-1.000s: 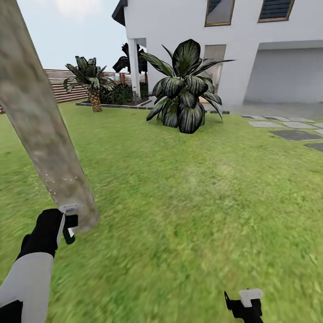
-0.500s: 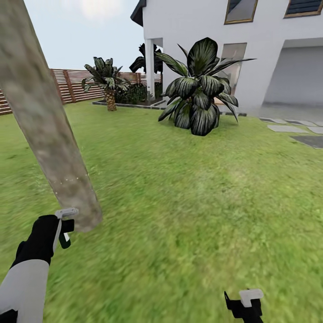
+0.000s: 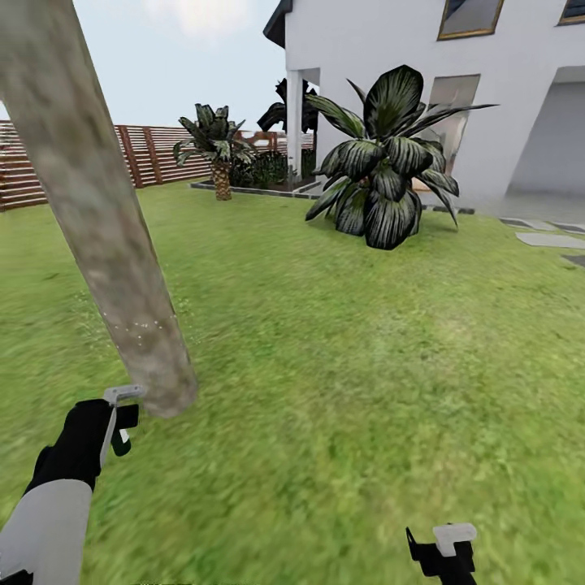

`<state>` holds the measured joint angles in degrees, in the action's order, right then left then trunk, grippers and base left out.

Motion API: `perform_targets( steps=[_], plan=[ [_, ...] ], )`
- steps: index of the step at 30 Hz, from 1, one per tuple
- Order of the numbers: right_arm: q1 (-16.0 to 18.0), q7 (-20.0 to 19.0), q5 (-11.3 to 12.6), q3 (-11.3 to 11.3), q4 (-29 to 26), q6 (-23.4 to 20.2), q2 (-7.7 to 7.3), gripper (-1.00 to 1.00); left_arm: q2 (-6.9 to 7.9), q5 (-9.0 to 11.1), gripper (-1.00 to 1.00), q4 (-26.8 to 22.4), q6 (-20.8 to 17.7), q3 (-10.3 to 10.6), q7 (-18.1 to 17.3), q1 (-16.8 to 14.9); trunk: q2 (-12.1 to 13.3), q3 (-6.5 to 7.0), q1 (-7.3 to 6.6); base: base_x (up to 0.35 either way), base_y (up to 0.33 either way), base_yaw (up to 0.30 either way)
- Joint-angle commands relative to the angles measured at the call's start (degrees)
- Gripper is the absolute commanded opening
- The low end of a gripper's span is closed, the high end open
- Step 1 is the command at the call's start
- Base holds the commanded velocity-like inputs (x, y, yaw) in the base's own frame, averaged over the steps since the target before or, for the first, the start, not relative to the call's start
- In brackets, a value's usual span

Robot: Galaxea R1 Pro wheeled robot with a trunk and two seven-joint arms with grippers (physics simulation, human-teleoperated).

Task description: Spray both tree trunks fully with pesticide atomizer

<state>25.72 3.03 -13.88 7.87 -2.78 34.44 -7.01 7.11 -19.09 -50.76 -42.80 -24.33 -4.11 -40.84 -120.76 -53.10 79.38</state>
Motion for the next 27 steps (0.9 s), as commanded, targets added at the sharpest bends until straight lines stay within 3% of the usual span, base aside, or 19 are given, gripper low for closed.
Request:
perform_targets(
  steps=[1,3,6,12,18,27],
  plan=[
    [0.0,0.3,-0.6,0.3,0.1,0.2,0.02,1.00,-0.01,-0.7,-1.00,1.1,1.2,-0.2,-0.4,0.0,0.0,-0.05,0.00,0.172,0.000,0.276],
    [0.0,0.3,-0.6,0.3,0.1,0.2,0.06,1.00,0.09,-0.7,-1.00,4.5,3.8,-0.5,-0.4,0.0,0.0,-0.05,0.00,0.292,0.000,0.179],
    [0.0,0.4,-0.6,0.3,0.1,0.2,-0.01,1.00,0.05,-0.9,-1.00,5.2,6.2,-0.5,-0.2,0.0,0.0,-0.05,0.00,0.332,0.000,0.027],
    [0.0,0.4,-0.6,0.4,0.1,0.2,-0.02,1.00,0.10,-1.1,-1.00,4.7,6.5,-0.4,2.1,0.0,0.0,-0.05,0.00,0.280,-0.127,0.002],
    [0.0,0.4,-0.6,0.3,0.1,0.2,-0.02,1.00,0.10,-0.6,-1.00,4.8,6.5,-0.4,2.9,0.0,0.0,-0.05,0.00,-0.010,-0.263,0.005],
    [0.0,0.4,-0.6,0.3,0.1,0.2,0.07,1.00,0.04,-0.6,-1.00,4.9,6.4,-0.5,2.8,0.0,0.0,-0.05,0.00,0.060,-0.265,0.228]
  ],
)
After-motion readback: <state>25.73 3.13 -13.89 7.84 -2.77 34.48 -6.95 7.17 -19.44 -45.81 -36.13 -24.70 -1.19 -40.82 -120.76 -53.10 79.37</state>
